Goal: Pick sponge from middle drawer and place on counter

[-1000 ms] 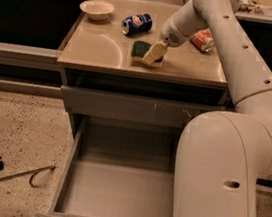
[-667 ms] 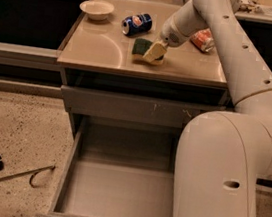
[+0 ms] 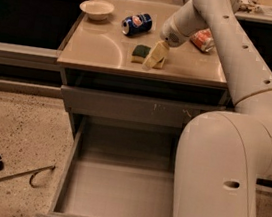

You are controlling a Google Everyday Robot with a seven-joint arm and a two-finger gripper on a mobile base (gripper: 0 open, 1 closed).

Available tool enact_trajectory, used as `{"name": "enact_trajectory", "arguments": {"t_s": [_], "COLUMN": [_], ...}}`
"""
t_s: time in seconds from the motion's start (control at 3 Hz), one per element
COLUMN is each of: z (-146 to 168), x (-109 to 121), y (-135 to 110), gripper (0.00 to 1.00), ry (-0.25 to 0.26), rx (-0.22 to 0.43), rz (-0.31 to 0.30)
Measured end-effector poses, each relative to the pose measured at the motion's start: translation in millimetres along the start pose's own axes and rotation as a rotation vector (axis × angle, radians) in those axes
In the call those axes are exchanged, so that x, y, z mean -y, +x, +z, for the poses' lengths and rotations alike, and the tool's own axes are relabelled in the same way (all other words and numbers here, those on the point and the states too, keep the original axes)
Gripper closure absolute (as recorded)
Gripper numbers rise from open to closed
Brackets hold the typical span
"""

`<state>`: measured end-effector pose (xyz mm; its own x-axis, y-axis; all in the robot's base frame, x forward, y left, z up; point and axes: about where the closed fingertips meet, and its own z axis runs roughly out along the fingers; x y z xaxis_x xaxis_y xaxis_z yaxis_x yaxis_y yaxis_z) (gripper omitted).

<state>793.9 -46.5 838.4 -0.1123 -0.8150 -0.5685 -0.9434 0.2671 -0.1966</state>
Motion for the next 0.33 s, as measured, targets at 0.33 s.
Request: {"name": "enact_trajectory", "arguments": {"t_s": [0.33], "z": [0.0], "x": [0.0], "y": [0.0], "gripper": [0.0], "ry": [0.0], "rx": [0.0], "rz": [0.0]}}
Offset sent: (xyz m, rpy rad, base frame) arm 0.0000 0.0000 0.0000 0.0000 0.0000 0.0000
